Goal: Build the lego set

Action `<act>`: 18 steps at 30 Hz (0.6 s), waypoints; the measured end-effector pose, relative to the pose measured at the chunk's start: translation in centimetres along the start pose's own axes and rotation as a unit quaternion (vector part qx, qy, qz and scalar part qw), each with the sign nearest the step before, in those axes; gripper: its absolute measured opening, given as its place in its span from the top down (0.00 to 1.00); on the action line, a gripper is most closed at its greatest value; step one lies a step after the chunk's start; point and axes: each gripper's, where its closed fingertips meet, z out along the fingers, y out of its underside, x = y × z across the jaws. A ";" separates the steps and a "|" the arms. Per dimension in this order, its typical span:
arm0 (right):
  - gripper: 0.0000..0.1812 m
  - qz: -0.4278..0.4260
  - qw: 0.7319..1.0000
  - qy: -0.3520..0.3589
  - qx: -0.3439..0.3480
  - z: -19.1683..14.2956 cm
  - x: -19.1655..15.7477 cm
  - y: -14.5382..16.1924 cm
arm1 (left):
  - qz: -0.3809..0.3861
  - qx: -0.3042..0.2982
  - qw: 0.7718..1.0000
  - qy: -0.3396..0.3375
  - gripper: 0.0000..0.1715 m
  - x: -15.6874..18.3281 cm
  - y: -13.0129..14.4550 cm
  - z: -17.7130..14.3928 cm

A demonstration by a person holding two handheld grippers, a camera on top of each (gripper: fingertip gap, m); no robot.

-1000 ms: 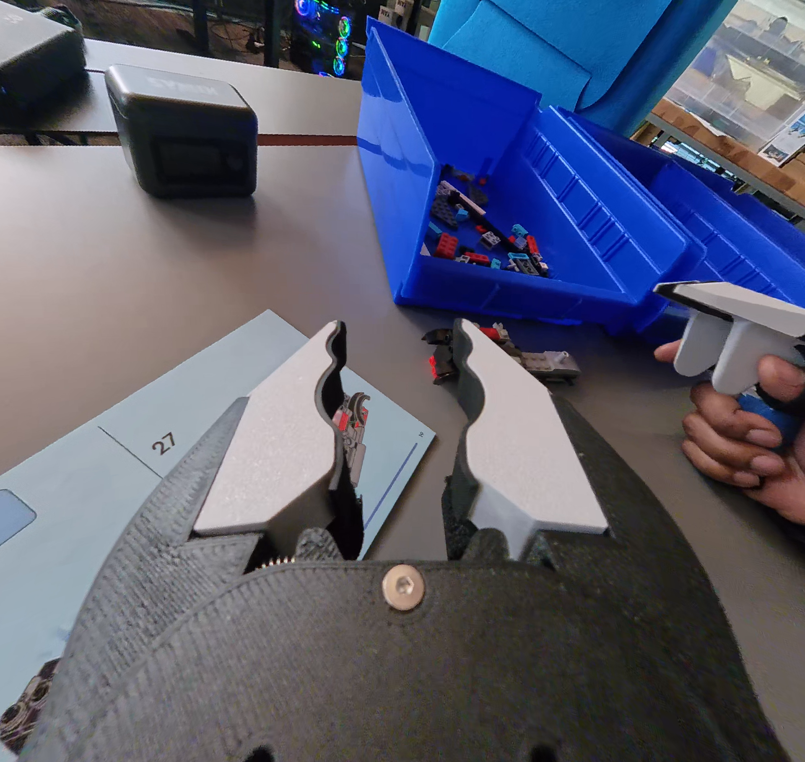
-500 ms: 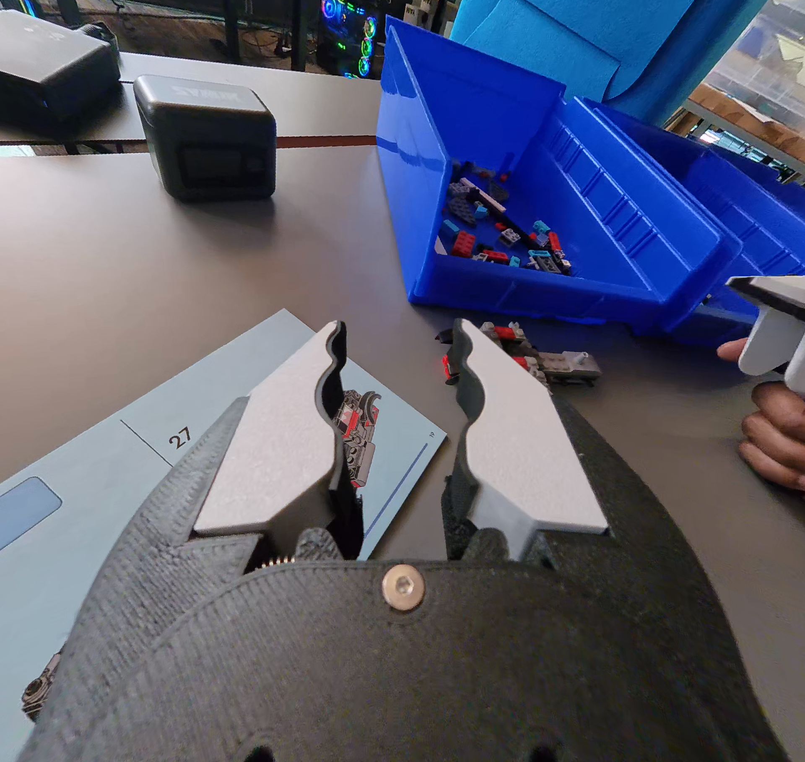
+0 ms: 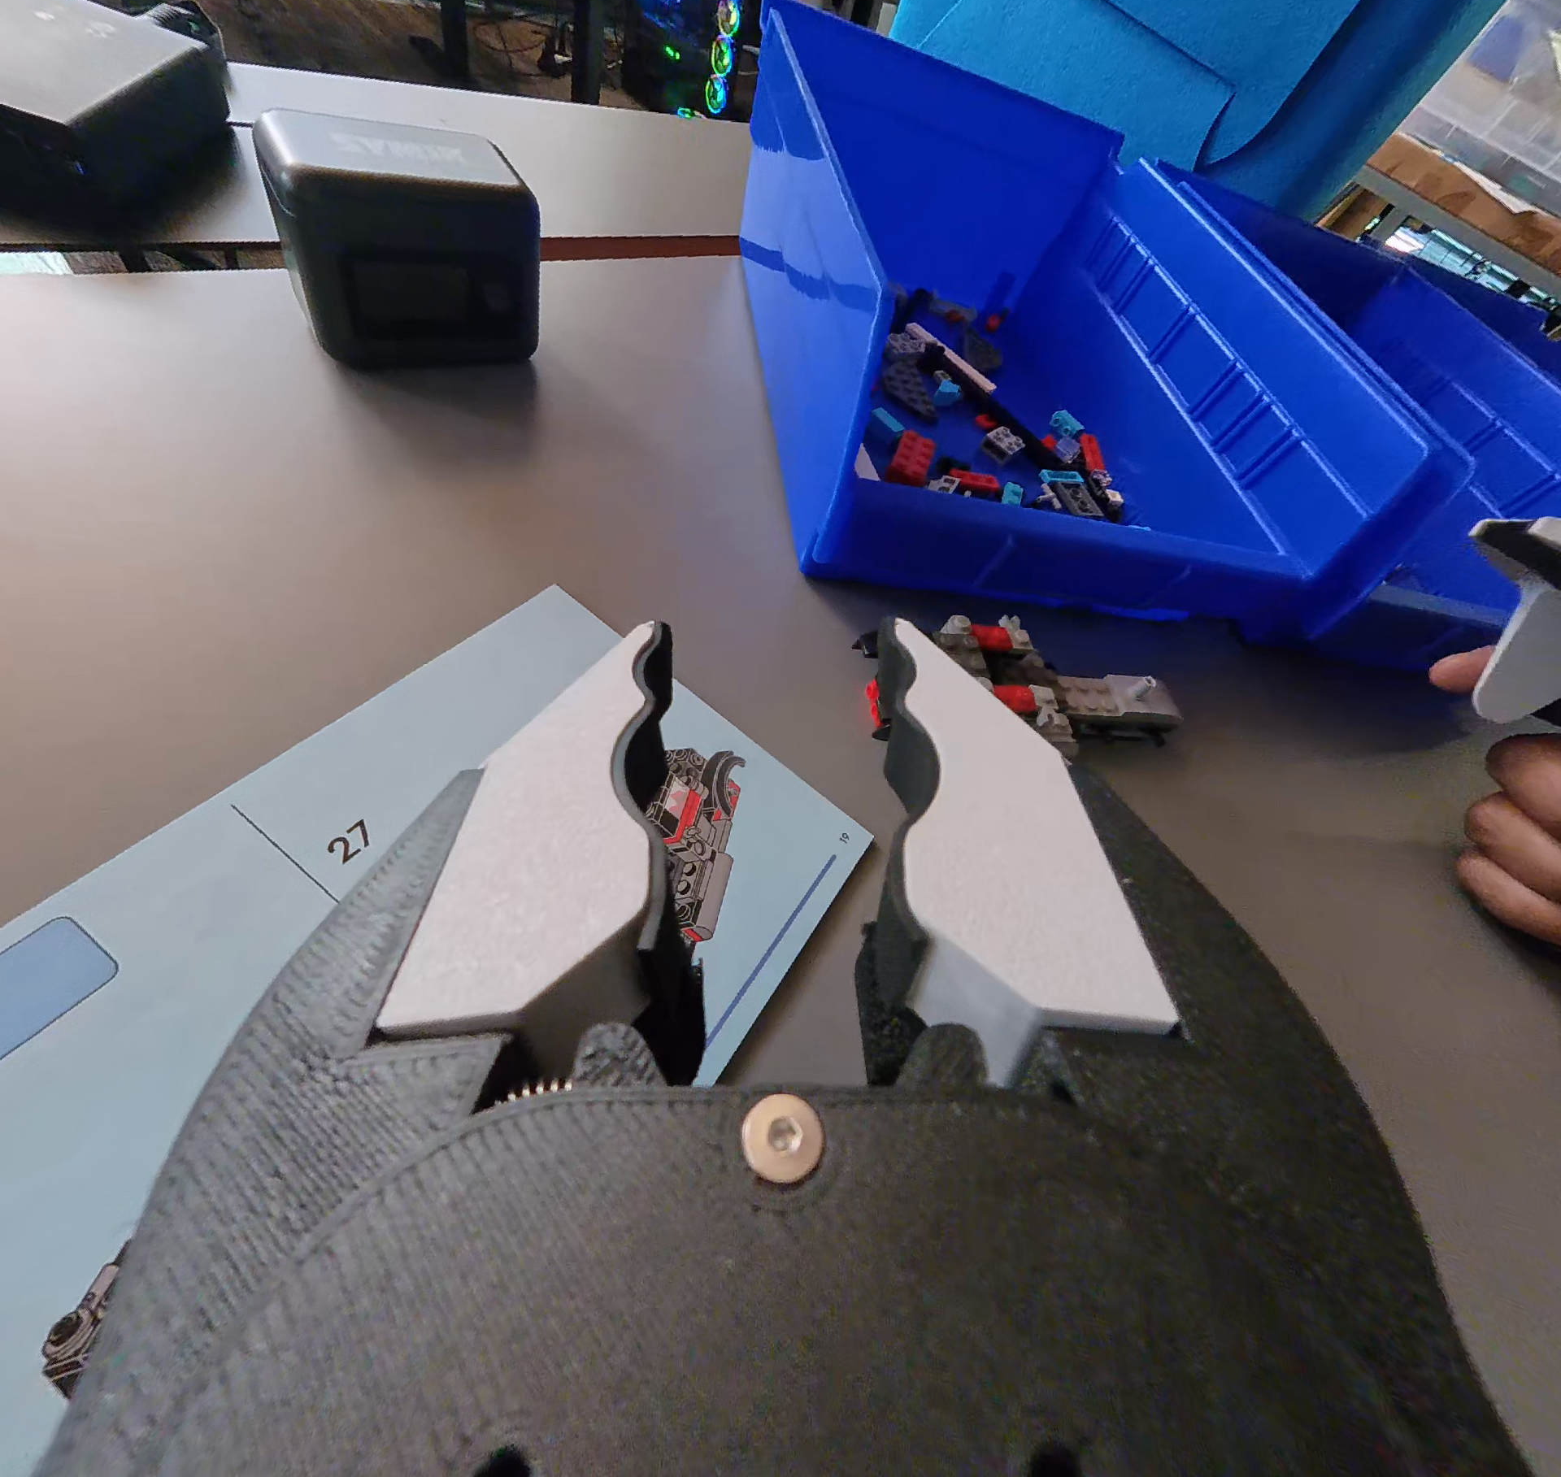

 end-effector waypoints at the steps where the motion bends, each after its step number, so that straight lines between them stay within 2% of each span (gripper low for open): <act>1: 0.93 -0.002 1.000 -0.006 0.004 -0.1 -0.2 -0.1 | 0.000 0.000 1.000 0.000 0.71 0.0 0.0 0.0; 5: 0.91 -0.018 0.997 -0.067 0.029 -0.9 -1.9 -1.2 | -0.004 0.000 1.000 0.005 0.71 0.0 0.0 0.0; 9: 0.88 -0.066 0.992 -0.105 0.027 -3.8 -3.0 -2.3 | -0.009 0.001 1.000 0.015 0.71 0.2 0.0 0.0; 14: 0.85 -0.106 0.992 -0.066 0.023 -6.5 -1.9 -3.8 | -0.004 0.006 1.000 0.026 0.71 0.5 -0.2 -0.1; 18: 0.84 -0.087 0.995 -0.034 0.027 -6.2 -1.6 -2.7 | -0.006 0.040 0.999 0.021 0.71 0.7 -0.7 -1.3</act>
